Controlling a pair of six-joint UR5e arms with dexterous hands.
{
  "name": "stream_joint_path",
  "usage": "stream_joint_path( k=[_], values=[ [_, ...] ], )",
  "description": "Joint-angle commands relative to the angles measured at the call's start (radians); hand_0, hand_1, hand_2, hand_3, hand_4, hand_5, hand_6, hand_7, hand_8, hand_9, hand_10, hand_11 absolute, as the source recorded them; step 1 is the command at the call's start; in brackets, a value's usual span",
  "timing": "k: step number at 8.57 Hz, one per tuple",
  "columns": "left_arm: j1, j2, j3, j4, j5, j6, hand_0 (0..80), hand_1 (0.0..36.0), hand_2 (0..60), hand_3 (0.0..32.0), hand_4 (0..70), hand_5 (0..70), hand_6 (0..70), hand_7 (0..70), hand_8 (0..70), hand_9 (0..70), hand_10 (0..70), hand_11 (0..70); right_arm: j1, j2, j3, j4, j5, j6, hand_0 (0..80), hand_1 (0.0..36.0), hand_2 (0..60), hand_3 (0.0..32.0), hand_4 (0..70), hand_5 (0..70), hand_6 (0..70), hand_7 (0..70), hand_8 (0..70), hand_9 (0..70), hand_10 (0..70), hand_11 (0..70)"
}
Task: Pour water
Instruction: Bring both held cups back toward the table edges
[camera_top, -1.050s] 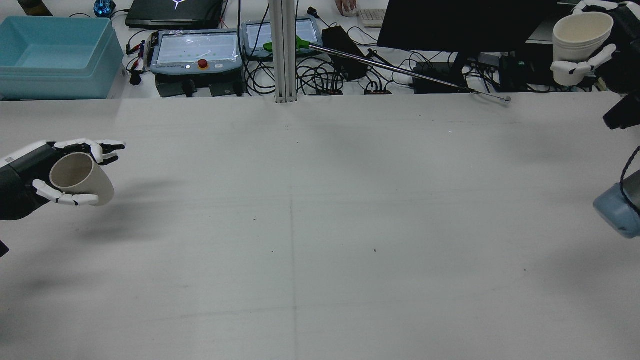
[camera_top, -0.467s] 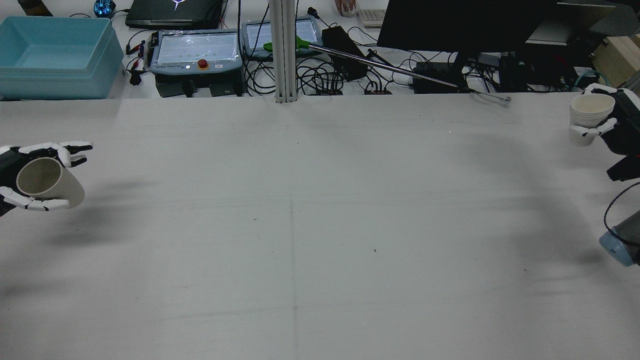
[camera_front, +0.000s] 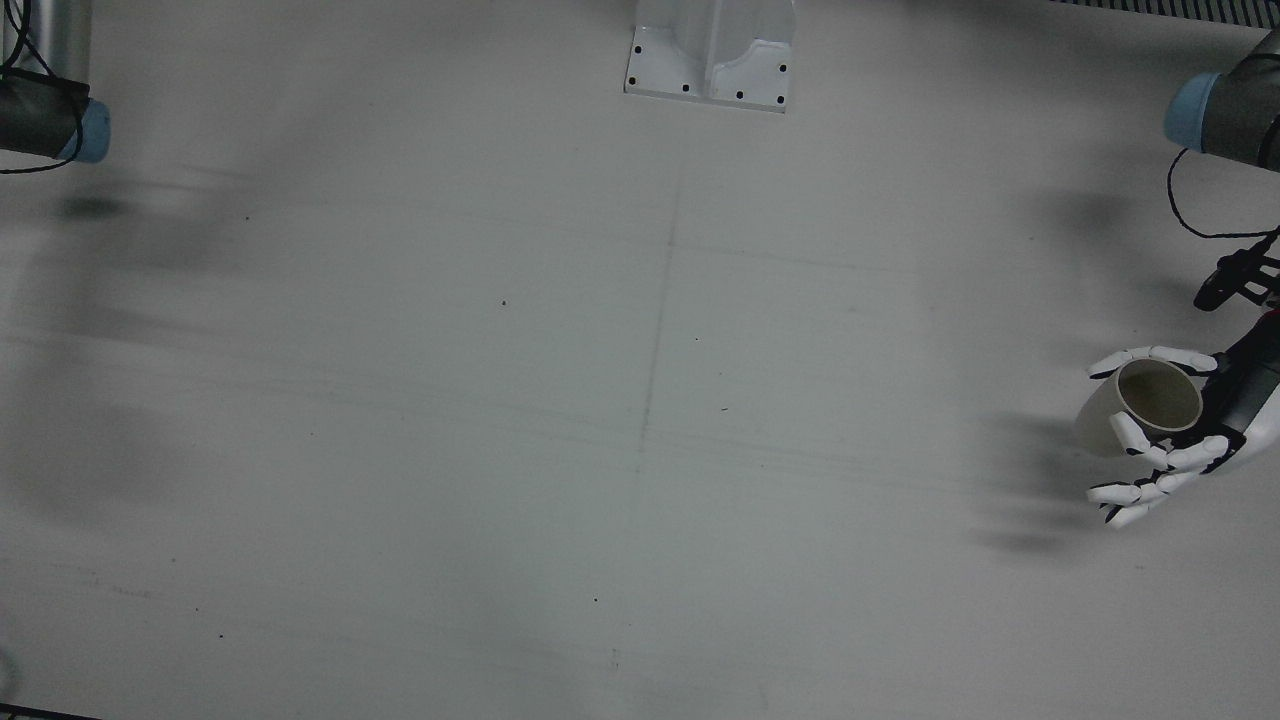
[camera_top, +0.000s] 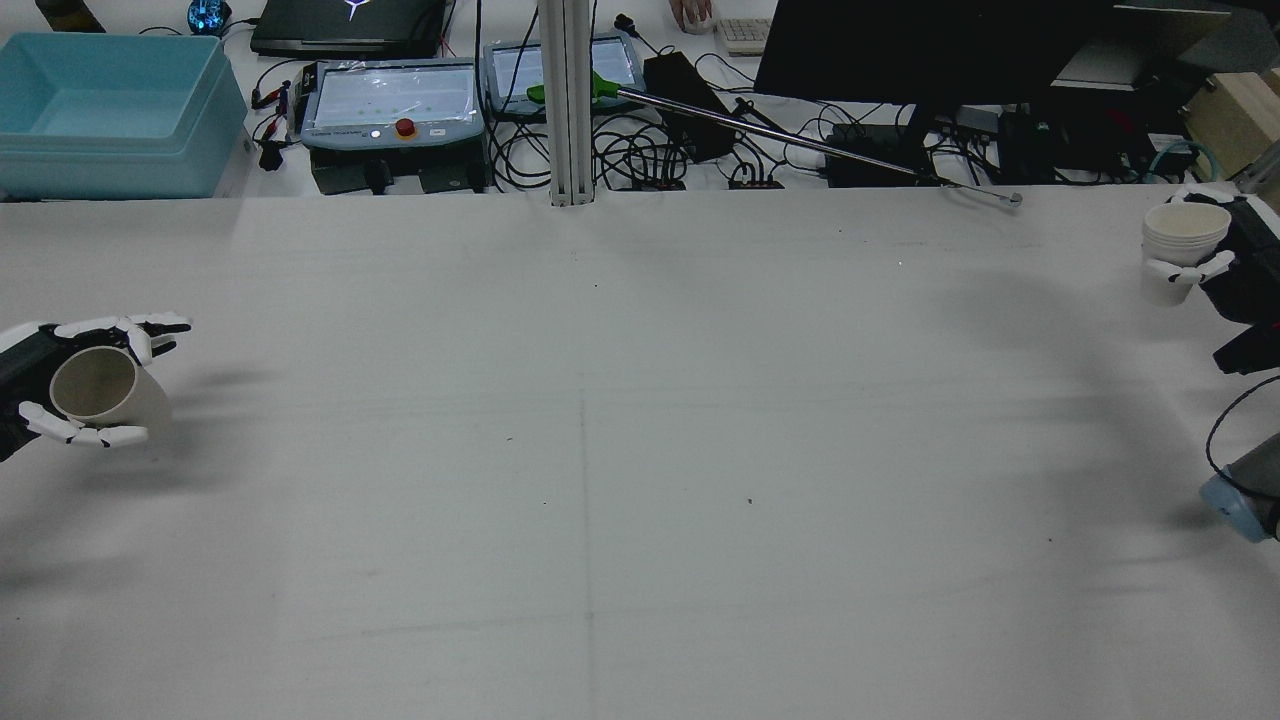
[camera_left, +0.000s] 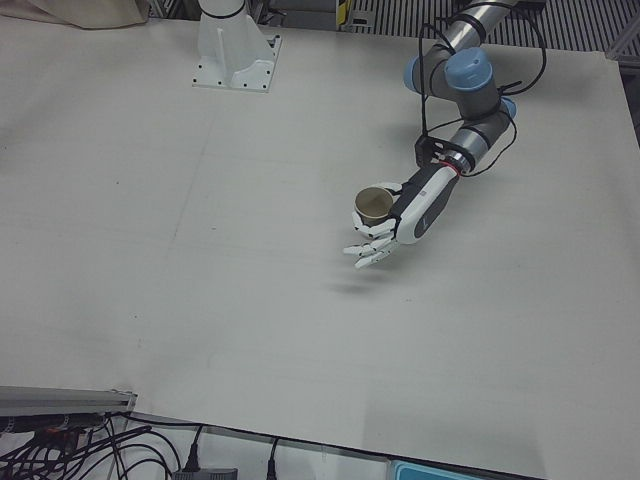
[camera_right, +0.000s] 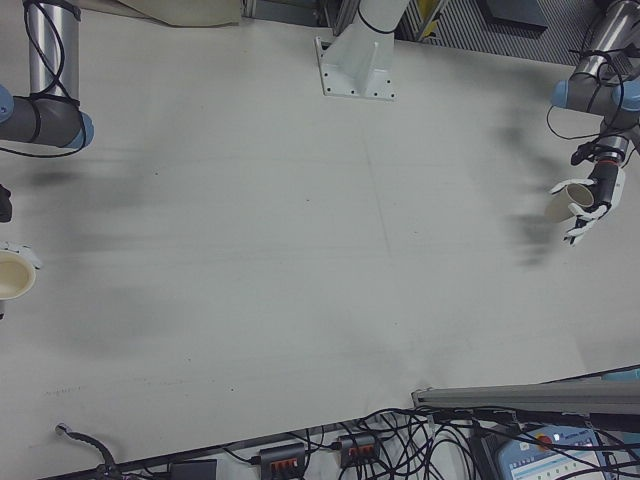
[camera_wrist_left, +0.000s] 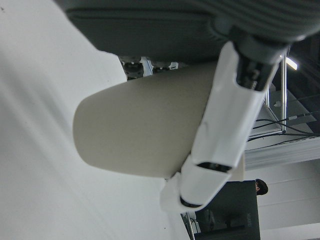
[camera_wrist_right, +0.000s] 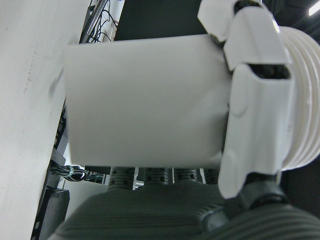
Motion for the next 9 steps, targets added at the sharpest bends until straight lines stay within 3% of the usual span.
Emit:
stream_joint_path(
  k=[1, 3, 4, 5, 6, 7, 9],
  values=[
    [0.066, -0.033, 0.151, -0.114, -0.019, 0.074, 80.0, 36.0, 60.0, 0.0, 70.0, 70.0, 19.7, 22.2, 10.6, 10.8, 8.4, 15.2, 0.001, 0.0, 0.015, 0.002, 0.0, 0.012, 77.5, 35.5, 60.0, 0.0, 70.0, 70.0, 70.0, 70.0, 65.5, 70.0, 59.3, 70.0],
    [0.161, -0.044, 0.179, -0.123, -0.103, 0.082, 80.0, 36.0, 60.0, 0.0, 70.0, 70.0, 19.7, 21.5, 10.3, 10.4, 7.6, 13.9, 0.008, -0.009, 0.016, 0.002, -0.002, 0.02, 80.0, 35.8, 60.0, 0.0, 70.0, 70.0, 70.0, 70.0, 64.9, 70.0, 57.8, 70.0],
    [0.168, -0.055, 0.174, -0.098, -0.106, 0.081, 80.0, 35.6, 30.6, 0.0, 70.0, 70.0, 14.1, 17.3, 7.3, 6.2, 4.0, 8.4, 0.016, -0.011, 0.016, 0.0, -0.002, 0.027, 80.0, 35.9, 60.0, 0.0, 70.0, 70.0, 70.0, 70.0, 64.6, 70.0, 57.5, 70.0],
    [0.168, -0.061, 0.165, -0.081, -0.105, 0.071, 80.0, 32.3, 8.4, 0.0, 41.4, 48.6, 5.2, 9.9, 3.4, 0.6, 0.0, 1.4, 0.018, -0.011, 0.016, 0.0, -0.004, 0.027, 80.0, 36.0, 60.0, 0.0, 70.0, 70.0, 70.0, 70.0, 64.4, 70.0, 56.9, 70.0],
    [0.166, -0.061, 0.145, -0.059, -0.105, 0.07, 80.0, 32.0, 0.7, 0.0, 24.8, 39.1, 1.5, 7.1, 2.4, 0.0, 0.0, 0.0, 0.016, -0.011, 0.016, 0.0, -0.004, 0.027, 80.0, 35.9, 60.0, 0.0, 70.0, 70.0, 70.0, 70.0, 64.3, 70.0, 56.9, 70.0],
    [0.166, -0.063, 0.14, -0.051, -0.105, 0.064, 80.0, 31.5, 0.0, 0.0, 17.8, 34.6, 0.0, 6.4, 2.0, 0.0, 0.0, 0.0, 0.016, -0.011, 0.016, 0.0, -0.004, 0.027, 80.0, 35.9, 60.0, 0.0, 70.0, 70.0, 70.0, 70.0, 64.2, 70.0, 56.8, 70.0],
    [0.163, -0.063, 0.127, -0.035, -0.099, 0.041, 80.0, 30.5, 0.0, 0.0, 11.1, 30.2, 0.0, 6.6, 1.5, 0.0, 0.0, 0.0, 0.016, -0.011, 0.016, -0.001, -0.004, 0.026, 80.0, 35.7, 60.0, 0.0, 70.0, 70.0, 70.0, 70.0, 64.0, 70.0, 56.3, 70.0]
  ],
)
